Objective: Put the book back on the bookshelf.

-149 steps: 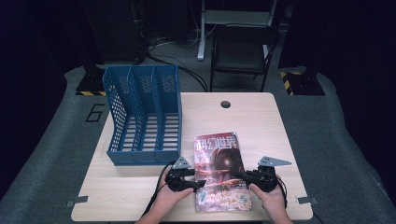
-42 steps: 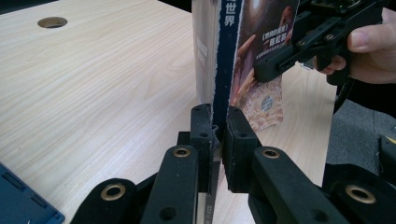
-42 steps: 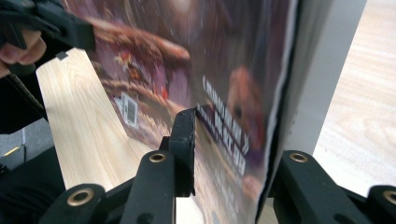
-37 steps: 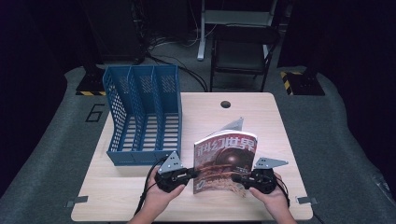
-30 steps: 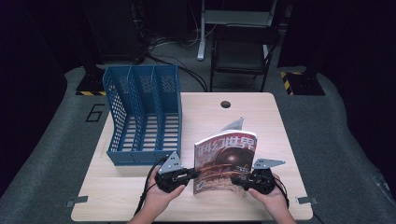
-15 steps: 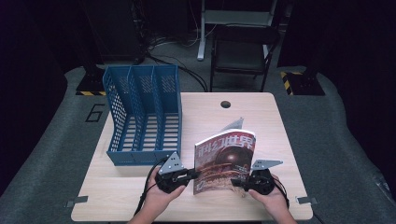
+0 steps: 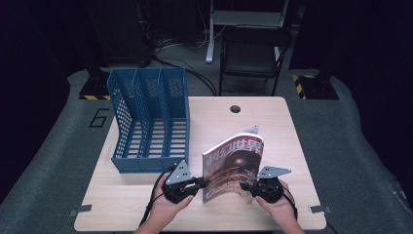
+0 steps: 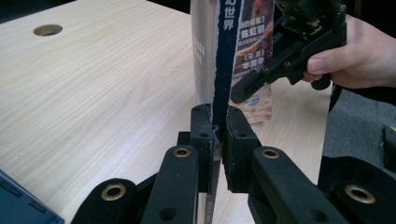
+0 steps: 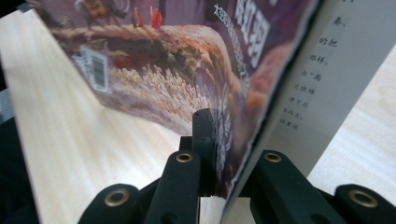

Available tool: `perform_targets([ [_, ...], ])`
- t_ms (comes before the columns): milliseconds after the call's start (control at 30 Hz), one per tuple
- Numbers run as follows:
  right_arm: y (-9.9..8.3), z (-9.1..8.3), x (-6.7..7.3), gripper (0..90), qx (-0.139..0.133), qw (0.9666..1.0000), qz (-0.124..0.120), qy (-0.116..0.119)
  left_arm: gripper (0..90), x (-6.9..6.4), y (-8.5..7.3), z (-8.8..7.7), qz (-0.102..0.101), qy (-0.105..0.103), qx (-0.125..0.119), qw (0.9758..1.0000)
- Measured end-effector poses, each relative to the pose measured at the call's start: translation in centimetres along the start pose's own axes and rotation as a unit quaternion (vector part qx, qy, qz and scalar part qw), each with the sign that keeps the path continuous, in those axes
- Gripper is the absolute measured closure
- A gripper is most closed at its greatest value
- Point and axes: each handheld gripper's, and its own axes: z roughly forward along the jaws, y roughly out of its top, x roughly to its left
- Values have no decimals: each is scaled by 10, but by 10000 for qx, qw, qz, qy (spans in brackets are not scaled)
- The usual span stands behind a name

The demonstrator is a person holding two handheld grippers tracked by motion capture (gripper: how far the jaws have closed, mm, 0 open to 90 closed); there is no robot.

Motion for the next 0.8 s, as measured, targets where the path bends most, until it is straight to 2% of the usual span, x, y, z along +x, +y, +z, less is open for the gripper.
perform_targets([
  [33,1,1,0,842,-64,9999,-68,-79,840,-1,0,0,-11,-4,-11,10000],
  [67,1,1,1,841,-75,9999,-16,-102,840,-2,1,-1,38,-16,17,10000],
  [200,2,5,4,838,-214,9992,-114,-320,841,-6,2,-1,203,73,44,9998],
  [367,1,8,3,822,-244,9992,-138,-288,841,-10,2,0,384,160,165,9990],
  [433,0,9,1,803,-245,9991,-140,-313,840,-9,1,0,334,140,152,9992],
  [667,0,8,-3,695,-277,9992,78,-267,839,-3,-2,-2,153,139,141,9997],
  [800,0,6,-4,650,-330,9990,187,-233,838,-2,-2,-2,142,159,133,9997],
])
